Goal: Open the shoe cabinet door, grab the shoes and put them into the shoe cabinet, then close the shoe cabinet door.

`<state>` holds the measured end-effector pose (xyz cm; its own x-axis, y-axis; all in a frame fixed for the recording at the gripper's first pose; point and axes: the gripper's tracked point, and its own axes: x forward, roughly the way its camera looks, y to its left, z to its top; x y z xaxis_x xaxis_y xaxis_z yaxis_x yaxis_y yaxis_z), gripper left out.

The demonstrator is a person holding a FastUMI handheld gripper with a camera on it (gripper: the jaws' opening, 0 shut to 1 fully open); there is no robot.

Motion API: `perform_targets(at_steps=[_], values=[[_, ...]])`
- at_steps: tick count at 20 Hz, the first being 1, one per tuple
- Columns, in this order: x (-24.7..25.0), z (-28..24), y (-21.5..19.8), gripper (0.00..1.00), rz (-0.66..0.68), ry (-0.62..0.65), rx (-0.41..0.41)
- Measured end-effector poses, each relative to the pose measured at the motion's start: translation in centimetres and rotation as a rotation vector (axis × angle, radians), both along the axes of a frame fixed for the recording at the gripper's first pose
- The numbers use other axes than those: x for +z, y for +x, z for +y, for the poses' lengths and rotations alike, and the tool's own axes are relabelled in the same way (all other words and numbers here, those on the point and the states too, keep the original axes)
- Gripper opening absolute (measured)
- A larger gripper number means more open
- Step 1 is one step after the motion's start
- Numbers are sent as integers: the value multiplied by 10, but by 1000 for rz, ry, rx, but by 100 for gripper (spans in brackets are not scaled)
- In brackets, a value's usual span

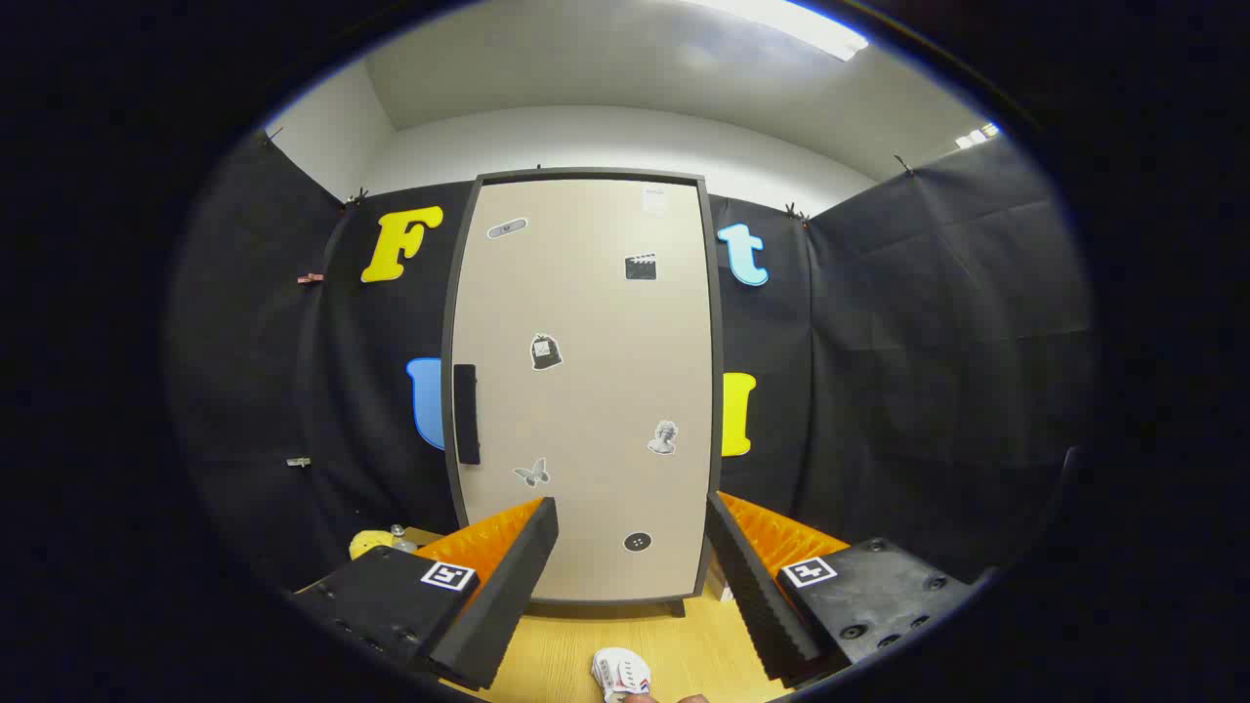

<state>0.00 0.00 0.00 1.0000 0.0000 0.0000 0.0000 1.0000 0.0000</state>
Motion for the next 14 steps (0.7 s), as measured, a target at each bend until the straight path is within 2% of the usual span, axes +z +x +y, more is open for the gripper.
perform_targets(at_steps=[14], values=[[-2,13,2,98,16,-2,13]])
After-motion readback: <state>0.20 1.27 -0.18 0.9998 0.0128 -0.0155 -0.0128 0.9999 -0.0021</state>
